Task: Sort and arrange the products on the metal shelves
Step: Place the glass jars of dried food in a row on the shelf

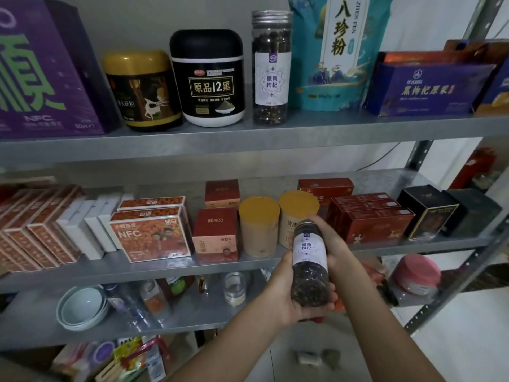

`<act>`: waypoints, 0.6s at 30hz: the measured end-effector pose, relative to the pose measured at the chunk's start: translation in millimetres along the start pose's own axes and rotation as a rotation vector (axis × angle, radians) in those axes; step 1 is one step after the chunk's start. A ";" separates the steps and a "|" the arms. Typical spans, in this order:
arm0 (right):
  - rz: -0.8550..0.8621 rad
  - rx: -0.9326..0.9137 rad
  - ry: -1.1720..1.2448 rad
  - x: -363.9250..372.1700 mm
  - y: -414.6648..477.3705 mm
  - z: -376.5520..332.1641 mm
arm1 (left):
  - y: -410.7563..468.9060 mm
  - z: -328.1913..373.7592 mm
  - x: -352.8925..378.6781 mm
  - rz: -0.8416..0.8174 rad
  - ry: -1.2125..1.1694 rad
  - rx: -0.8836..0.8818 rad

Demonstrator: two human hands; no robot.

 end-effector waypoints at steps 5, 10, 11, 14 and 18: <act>0.277 -0.319 -0.223 -4.3 -20.5 -26.9 | -2.4 19.2 -17.0 0.222 0.250 0.316; 0.224 -0.463 -0.214 4.6 -40.2 -41.2 | -7.1 21.1 -7.6 0.096 0.169 0.289; 0.105 -0.393 -0.180 7.4 -41.5 -40.0 | -9.8 17.5 -2.9 -0.018 0.041 0.184; -0.226 -0.193 0.086 16.4 -48.9 -34.6 | -27.5 6.9 15.3 -0.348 -0.303 -0.065; -0.311 -0.170 0.185 20.5 -55.6 -29.0 | -34.1 -0.6 24.0 -0.468 -0.323 -0.073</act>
Point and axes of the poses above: each hand's wrist, its own y-axis towards the middle knuckle, its own x-axis out of the palm, z = x × y, the point moved 5 cm from there along y, towards the middle knuckle, and after that the axes turned 7 degrees about z, right-handed, at the moved point
